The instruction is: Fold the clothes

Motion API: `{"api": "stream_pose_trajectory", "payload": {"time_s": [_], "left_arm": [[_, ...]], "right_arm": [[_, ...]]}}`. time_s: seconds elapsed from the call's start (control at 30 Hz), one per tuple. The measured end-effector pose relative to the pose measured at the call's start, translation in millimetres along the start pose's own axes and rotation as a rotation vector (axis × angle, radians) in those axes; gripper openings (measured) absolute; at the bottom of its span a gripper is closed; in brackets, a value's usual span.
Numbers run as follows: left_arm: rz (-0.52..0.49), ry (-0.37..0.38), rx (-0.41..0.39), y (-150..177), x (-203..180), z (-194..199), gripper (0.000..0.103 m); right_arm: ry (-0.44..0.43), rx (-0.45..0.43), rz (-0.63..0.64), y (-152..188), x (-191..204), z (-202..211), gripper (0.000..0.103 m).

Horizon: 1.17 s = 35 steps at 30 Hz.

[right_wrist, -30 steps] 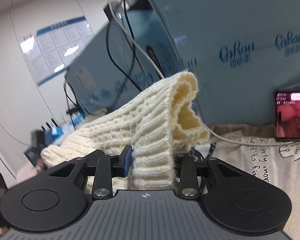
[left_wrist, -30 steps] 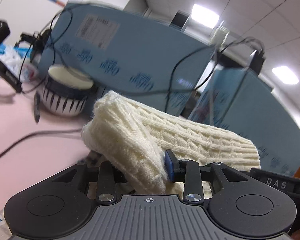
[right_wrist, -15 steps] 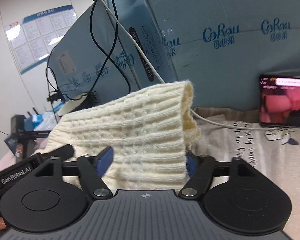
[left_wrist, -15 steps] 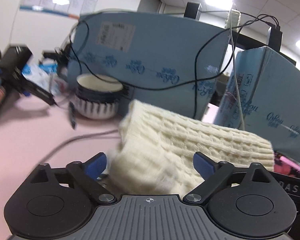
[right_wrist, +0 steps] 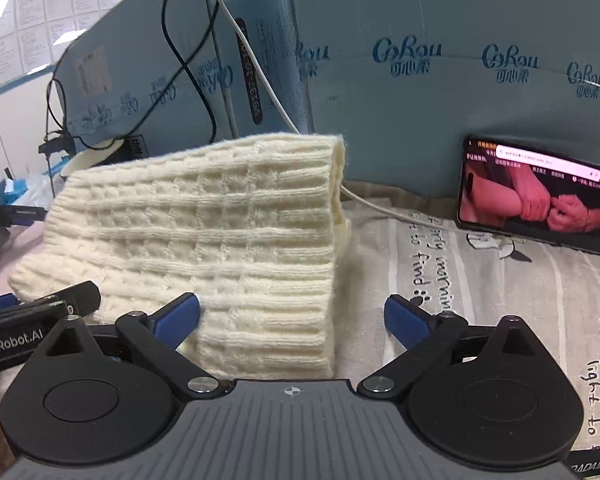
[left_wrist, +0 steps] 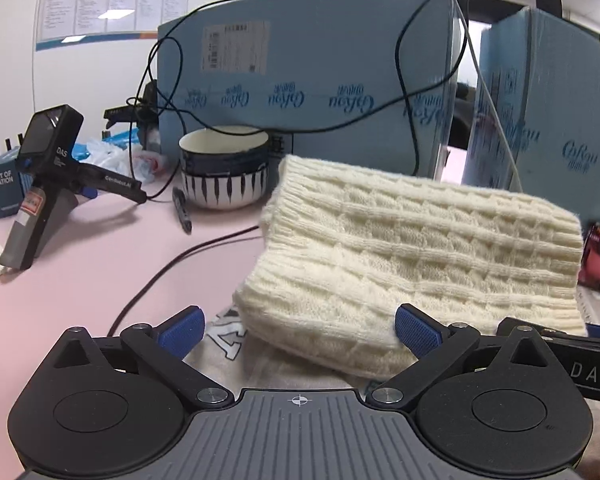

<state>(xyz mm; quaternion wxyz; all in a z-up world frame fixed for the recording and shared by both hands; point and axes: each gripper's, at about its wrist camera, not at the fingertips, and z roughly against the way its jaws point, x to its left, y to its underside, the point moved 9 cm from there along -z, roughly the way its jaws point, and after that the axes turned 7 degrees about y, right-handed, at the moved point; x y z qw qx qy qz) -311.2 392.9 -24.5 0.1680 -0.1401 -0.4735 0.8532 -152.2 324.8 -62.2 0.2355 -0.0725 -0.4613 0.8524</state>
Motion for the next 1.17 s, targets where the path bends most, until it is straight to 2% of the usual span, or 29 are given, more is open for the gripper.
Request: {"api": "stream_pose_trajectory", "payload": {"time_s": [0.33,0.5,0.6,1.17], "left_arm": [[0.013,-0.005,0.052,9,1,-11,0.103],[0.108,0.058,0.088,12,9,-19,0.103],[0.116,0.064,0.088,13,9,-20,0.103],[0.131,0.071,0.085,13,11,-21,0.103]], "right_arm": [[-0.009,0.034,-0.024,5,-3,-9,0.103],[-0.022,0.036,-0.039,5,-5,-8,0.103],[-0.05,0.031,-0.078,4,-10,-7,0.103],[-0.033,0.035,-0.055,5,-7,-7,0.103]]}}
